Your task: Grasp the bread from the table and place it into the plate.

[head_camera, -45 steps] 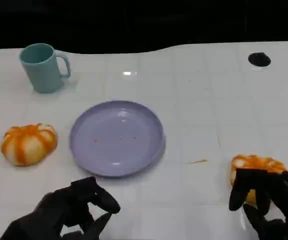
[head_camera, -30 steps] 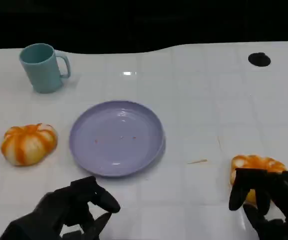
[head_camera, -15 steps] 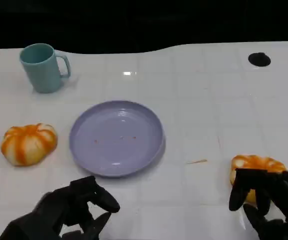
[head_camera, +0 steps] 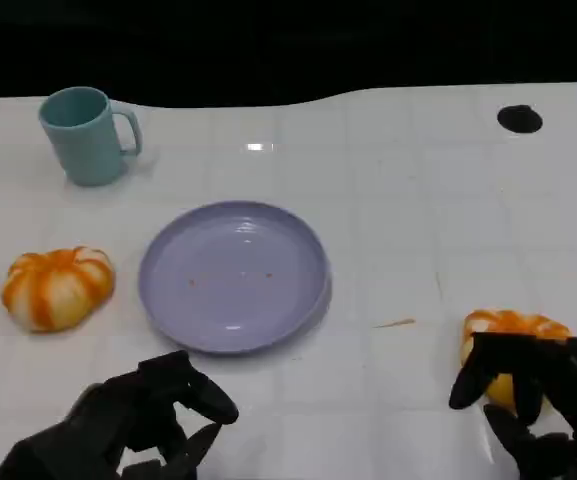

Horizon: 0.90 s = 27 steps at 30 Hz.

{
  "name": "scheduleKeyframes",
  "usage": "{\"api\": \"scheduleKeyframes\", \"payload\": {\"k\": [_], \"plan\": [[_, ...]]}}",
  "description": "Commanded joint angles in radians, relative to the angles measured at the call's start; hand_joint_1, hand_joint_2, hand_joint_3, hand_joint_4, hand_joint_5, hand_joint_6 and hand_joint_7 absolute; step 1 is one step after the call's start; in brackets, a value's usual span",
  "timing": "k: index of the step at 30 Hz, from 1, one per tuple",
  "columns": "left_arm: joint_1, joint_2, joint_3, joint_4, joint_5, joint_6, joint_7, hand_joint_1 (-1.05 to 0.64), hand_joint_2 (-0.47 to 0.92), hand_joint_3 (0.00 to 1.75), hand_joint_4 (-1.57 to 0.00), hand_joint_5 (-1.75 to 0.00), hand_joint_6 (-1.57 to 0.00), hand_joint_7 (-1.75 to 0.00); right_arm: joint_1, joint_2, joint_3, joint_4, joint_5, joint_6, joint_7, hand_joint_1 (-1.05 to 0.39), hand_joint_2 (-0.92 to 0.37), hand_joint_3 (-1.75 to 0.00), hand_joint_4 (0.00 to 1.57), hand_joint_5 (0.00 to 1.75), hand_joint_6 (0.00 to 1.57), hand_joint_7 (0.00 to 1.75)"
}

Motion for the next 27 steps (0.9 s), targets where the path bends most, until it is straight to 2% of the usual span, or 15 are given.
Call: {"api": "scheduleKeyframes", "payload": {"k": [1, 5, 9, 13, 14, 15, 18, 22, 27], "plan": [[0.004, 0.013, 0.008, 0.006, -0.004, -0.006, -0.006, -0.22, 0.78, 0.68, -0.64, -1.75, -0.63, -1.28, -0.002, -0.012, -0.02, -0.055, -0.025, 0.042, -0.007, -0.07, -0.29, -1.02, 0.87, 1.18, 0.94, 0.67], [0.007, 0.018, 0.007, 0.007, 0.003, -0.016, -0.006, -0.23, 0.78, 0.68, -0.61, -1.75, -0.63, -1.28, 0.003, -0.02, -0.028, -0.112, -0.074, 0.088, 0.003, -0.16, -0.34, -0.86, 0.81, 1.03, 0.91, 0.47], [0.009, 0.017, 0.005, 0.002, 0.0, -0.008, -0.006, -0.23, 0.77, 0.68, -0.64, -1.75, -0.64, -1.28, 0.008, -0.058, -0.035, -0.196, -0.155, 0.169, 0.058, -0.28, -0.57, -0.48, 0.66, 0.83, 0.83, 0.2], [0.009, 0.015, 0.001, -0.001, 0.003, -0.001, -0.003, -0.23, 0.77, 0.68, -0.64, -1.75, -0.65, -1.28, 0.014, -0.084, -0.032, -0.26, -0.223, 0.233, 0.11, -0.35, -0.76, -0.14, 0.59, 0.53, 0.75, 0.04], [0.008, 0.016, -0.001, -0.001, 0.008, -0.001, -0.001, -0.23, 0.77, 0.68, -0.64, -1.75, -0.65, -1.28, 0.017, -0.09, -0.03, -0.282, -0.24, 0.255, 0.135, -0.36, -0.77, -0.11, 0.59, 0.49, 0.74, 0.03], [0.007, 0.015, -0.003, -0.001, 0.01, 0.0, 0.0, -0.23, 0.77, 0.68, -0.64, -1.75, -0.65, -1.28, 0.019, -0.098, -0.028, -0.303, -0.259, 0.275, 0.161, -0.37, -0.78, -0.07, 0.5, 0.41, 0.68, 0.01], [0.006, 0.011, -0.008, -0.002, 0.014, 0.002, 0.002, -0.24, 0.77, 0.69, -0.64, -1.75, -0.65, -1.27, 0.022, -0.11, -0.021, -0.351, -0.318, 0.328, 0.227, -0.41, -0.8, -0.03, 0.38, 0.29, 0.54, 0.0], [0.004, 0.007, -0.012, -0.002, 0.018, 0.003, 0.005, -0.24, 0.77, 0.69, -0.64, -1.75, -0.65, -1.27, 0.019, -0.117, -0.007, -0.389, -0.401, 0.391, 0.299, -0.46, -0.81, -0.02, 0.27, 0.22, 0.42, 0.0], [0.002, 0.005, -0.015, -0.009, 0.02, 0.016, 0.004, -0.23, 0.77, 0.7, -0.65, -1.75, -0.64, -1.27, 0.005, -0.113, 0.015, -0.383, -0.465, 0.423, 0.325, -0.51, -0.82, -0.01, 0.24, 0.19, 0.36, 0.0]]}}
